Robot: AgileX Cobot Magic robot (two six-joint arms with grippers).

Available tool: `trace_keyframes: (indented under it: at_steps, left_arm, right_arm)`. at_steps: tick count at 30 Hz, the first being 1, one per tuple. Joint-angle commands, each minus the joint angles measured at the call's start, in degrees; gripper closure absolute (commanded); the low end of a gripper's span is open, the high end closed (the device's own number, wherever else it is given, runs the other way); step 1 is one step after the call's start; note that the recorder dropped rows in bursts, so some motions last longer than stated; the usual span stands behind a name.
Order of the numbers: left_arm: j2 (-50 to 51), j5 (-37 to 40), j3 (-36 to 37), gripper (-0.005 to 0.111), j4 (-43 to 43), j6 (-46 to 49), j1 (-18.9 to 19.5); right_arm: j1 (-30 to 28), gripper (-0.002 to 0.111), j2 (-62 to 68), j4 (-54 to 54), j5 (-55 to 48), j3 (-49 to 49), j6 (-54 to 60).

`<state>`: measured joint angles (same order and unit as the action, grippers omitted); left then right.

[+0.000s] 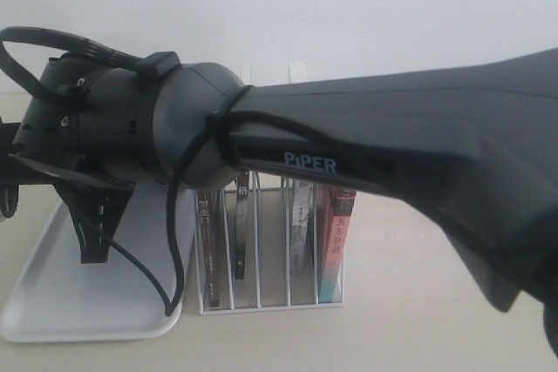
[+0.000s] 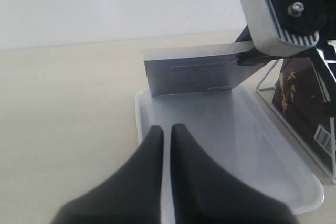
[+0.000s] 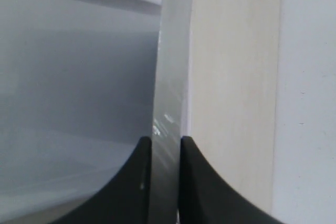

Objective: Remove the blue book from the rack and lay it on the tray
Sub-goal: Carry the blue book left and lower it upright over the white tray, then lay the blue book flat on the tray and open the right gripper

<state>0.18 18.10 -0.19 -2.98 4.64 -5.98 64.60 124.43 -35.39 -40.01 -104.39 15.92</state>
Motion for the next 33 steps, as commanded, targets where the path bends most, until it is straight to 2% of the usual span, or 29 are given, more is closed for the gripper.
trace_keyframes:
  at_steps: [1,15,17,20,23,25,33]
  left_arm:
    - [-0.2,-0.1,0.2,0.102,0.0,-0.4,0.2]
    - [-0.2,-0.1,0.2,0.102,0.0,-0.4,0.2]
    - [-0.2,-0.1,0.2,0.102,0.0,-0.4,0.2]
    - [-0.2,-0.1,0.2,0.102,0.0,-0.4,0.2]
    - [-0.2,-0.1,0.2,0.102,0.0,-0.4,0.2]
    - [-0.2,-0.1,0.2,0.102,0.0,-0.4,0.2]
    - [-0.2,-0.1,0.2,0.102,0.0,-0.4,0.2]
  right_arm:
    - [-0.1,0.108,-0.5,2.5,-1.8,-0.3,-0.4]
    - [-0.1,0.106,-0.5,5.5,-5.9,-0.3,-1.0]
    - [-0.1,0.096,-0.5,6.3,-6.4,-0.3,-1.0]
    - [-0.1,0.070,-0.5,6.4,-7.2,-0.3,-0.9]
    - [-0.1,0.052,-0.5,6.4,-8.3,-0.3,-0.9]
    - [-0.1,0.049,-0.5,6.4,-9.2,-0.3,-0.9]
    - [0.5,0.049,-0.7,6.4,-10.7,-0.3,-1.0]
